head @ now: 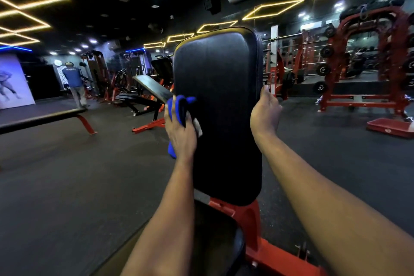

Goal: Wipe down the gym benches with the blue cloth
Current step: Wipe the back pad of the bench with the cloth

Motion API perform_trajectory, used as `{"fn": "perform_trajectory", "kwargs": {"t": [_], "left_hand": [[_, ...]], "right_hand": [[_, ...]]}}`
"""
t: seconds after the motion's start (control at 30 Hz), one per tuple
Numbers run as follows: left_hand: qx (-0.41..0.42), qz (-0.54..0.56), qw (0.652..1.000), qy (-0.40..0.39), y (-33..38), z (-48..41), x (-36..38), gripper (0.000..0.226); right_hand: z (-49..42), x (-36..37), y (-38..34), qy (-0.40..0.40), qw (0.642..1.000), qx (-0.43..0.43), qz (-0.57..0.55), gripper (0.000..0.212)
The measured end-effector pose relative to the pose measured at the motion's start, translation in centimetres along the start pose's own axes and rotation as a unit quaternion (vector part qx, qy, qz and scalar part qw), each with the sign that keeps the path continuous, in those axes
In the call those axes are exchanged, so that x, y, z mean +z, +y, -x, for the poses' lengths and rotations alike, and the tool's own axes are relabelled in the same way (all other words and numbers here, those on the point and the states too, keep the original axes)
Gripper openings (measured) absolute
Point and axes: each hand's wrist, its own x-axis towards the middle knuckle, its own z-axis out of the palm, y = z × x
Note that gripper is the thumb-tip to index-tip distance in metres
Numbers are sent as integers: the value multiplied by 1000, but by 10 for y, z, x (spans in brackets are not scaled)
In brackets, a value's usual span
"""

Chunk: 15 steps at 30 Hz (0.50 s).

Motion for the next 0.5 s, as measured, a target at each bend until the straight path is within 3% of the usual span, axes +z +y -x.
{"fn": "perform_trajectory", "kwargs": {"t": [0.2,0.37,0.5], "left_hand": [[-40,-1,998,41,-16,42,7,59],[-173,-41,983,44,-51,121,-3,50],[-288,-58,955,49,-26,139,-3,49]], "right_hand": [[3,-3,-4,-4,1000,0,-15,47],[5,-7,-7,-16,1000,-10,-7,48],[5,-7,-7,-22,1000,-7,10,50]]}}
